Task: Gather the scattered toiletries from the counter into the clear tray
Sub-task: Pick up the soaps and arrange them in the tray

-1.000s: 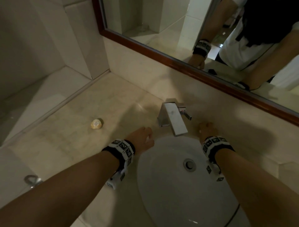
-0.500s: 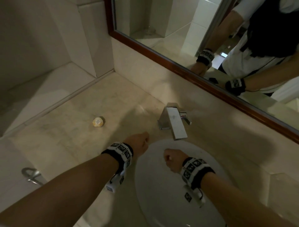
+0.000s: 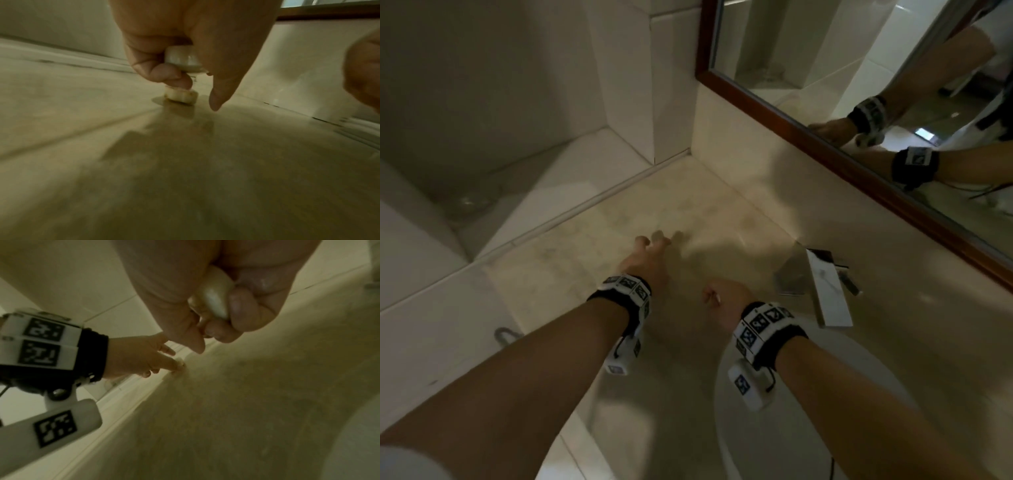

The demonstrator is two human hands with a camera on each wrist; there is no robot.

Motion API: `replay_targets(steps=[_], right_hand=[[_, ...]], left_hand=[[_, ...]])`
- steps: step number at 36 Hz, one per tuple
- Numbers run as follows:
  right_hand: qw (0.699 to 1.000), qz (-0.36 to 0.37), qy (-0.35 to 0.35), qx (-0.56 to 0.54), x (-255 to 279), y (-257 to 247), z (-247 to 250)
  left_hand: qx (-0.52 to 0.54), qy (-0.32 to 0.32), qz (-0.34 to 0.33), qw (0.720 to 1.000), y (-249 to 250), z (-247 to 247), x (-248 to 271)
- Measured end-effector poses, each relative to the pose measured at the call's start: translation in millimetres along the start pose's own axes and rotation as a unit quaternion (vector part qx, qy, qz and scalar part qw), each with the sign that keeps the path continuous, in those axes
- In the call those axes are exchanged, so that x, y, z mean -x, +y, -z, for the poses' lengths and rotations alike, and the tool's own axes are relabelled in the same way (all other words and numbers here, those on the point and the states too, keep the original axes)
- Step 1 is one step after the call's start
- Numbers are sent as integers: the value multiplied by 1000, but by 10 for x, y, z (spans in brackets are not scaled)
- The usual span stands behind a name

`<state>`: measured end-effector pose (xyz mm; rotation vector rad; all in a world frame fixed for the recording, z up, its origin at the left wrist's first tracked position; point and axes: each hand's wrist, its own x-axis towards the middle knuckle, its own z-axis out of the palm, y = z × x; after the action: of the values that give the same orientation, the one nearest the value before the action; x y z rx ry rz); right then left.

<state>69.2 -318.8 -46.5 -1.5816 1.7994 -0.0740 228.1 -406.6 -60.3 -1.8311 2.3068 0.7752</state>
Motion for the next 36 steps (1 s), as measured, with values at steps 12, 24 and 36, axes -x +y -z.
replay_targets(steps=[12, 24, 36], right_hand=[[998, -30, 12, -44, 18, 46, -103], [857, -176, 76, -478, 580, 86, -31], [779, -185, 87, -592, 1705, 740, -57]], left_hand=[[94, -26, -23, 995, -187, -81, -2], [126, -89, -246, 957, 339, -266, 694], [155, -79, -352, 920, 1297, -834, 1462]])
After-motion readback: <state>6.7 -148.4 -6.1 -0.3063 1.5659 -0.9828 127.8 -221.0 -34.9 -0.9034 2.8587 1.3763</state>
